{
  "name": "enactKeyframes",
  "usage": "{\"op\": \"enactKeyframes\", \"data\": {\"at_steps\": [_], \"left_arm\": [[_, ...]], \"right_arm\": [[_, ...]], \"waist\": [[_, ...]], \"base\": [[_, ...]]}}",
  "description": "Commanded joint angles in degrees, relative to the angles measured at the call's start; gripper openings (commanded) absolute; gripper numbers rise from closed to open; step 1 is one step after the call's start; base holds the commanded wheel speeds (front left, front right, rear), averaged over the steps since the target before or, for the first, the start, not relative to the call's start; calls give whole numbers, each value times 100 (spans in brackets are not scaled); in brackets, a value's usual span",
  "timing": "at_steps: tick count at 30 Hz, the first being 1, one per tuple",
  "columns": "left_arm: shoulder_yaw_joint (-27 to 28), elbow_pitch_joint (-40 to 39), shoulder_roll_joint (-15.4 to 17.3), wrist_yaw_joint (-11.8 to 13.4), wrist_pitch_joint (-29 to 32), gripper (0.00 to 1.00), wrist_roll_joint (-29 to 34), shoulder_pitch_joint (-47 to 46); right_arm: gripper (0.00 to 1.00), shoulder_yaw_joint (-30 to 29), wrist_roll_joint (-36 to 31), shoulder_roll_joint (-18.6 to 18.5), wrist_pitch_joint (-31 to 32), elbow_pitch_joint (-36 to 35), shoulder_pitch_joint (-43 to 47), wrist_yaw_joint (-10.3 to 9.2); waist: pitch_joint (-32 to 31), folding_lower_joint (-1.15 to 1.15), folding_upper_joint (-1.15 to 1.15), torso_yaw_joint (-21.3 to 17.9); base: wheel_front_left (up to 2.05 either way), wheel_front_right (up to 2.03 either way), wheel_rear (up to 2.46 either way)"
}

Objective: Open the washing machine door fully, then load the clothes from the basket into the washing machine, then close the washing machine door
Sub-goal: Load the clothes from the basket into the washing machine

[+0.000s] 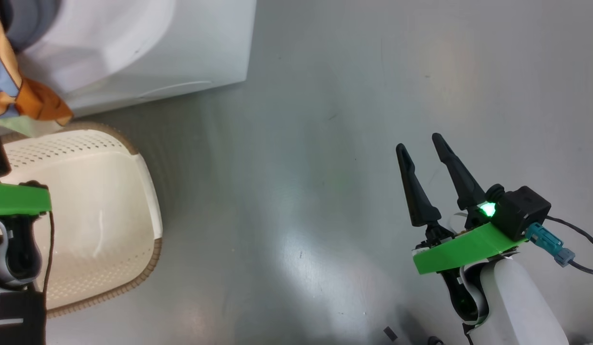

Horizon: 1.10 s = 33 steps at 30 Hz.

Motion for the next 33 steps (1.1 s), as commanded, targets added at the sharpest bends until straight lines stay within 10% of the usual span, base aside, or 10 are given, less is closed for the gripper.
{"op": "enactKeyframes", "data": {"at_steps": [1, 13, 33], "left_arm": [[186, -237, 223, -15, -34, 0, 96, 162], [441, -840, 476, -15, -34, 0, 791, -61], [-190, 105, 2086, -15, 986, 0, 226, -1815]], "right_arm": [[100, 110, 32, 15, -27, -85, 129, 16], [100, 170, 106, 15, -27, -31, 140, 16], [100, 267, 329, 15, -27, -38, 206, 16]], "waist": [[-67, 1, 0, 39], [-198, 1, 0, 2], [-237, 1, 0, -277]], "base": [[0, 0, 0], [0, 0, 0], [0, 0, 0]]}}
